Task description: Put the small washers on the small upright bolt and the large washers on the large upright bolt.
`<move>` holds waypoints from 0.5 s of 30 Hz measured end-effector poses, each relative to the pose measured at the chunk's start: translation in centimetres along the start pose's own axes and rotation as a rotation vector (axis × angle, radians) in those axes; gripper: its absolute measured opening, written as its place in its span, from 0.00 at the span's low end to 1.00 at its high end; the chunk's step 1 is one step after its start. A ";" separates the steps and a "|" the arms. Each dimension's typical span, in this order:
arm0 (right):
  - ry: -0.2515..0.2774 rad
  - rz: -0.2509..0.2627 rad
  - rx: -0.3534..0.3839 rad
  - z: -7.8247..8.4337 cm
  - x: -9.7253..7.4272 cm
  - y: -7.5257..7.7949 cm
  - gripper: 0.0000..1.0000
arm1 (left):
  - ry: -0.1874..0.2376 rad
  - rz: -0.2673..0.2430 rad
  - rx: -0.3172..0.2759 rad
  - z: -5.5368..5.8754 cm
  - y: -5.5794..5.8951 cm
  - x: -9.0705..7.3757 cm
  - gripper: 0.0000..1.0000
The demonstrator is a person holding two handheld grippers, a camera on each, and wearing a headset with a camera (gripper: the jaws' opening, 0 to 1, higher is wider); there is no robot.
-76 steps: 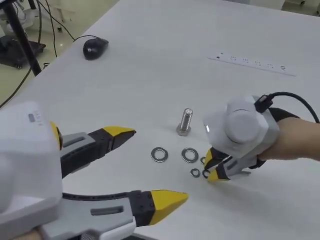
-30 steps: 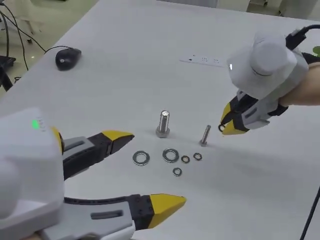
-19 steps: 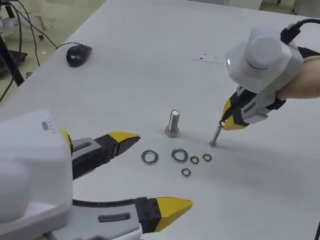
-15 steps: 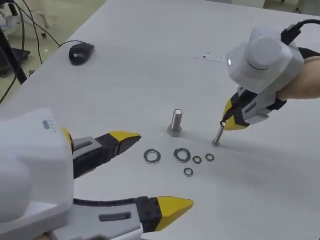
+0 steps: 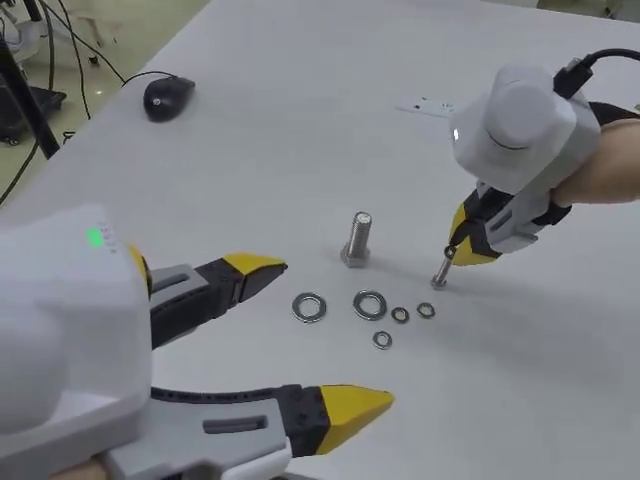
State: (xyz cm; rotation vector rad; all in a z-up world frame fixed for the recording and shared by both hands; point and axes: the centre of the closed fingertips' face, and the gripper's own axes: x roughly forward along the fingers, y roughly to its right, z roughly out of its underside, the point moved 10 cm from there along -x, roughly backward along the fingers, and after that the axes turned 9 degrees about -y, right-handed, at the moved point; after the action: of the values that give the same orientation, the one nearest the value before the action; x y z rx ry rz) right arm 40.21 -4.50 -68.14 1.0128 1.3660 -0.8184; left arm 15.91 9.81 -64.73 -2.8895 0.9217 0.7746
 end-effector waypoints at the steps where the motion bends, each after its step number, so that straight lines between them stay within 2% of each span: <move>1: -0.003 -0.003 -0.002 0.1 0.3 0.0 0.12 | 0.001 -0.001 0.000 0.0 0.0 0.0 0.70; 15: -0.013 -0.011 -0.053 0.7 3.9 -0.1 0.13 | -0.006 -0.014 -0.010 0.5 -0.1 0.1 0.70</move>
State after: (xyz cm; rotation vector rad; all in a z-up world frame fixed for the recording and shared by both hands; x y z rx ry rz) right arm 40.68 -4.77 -72.05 0.9584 1.3763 -0.7912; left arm 15.81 9.93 -65.17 -2.8974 0.8979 0.7895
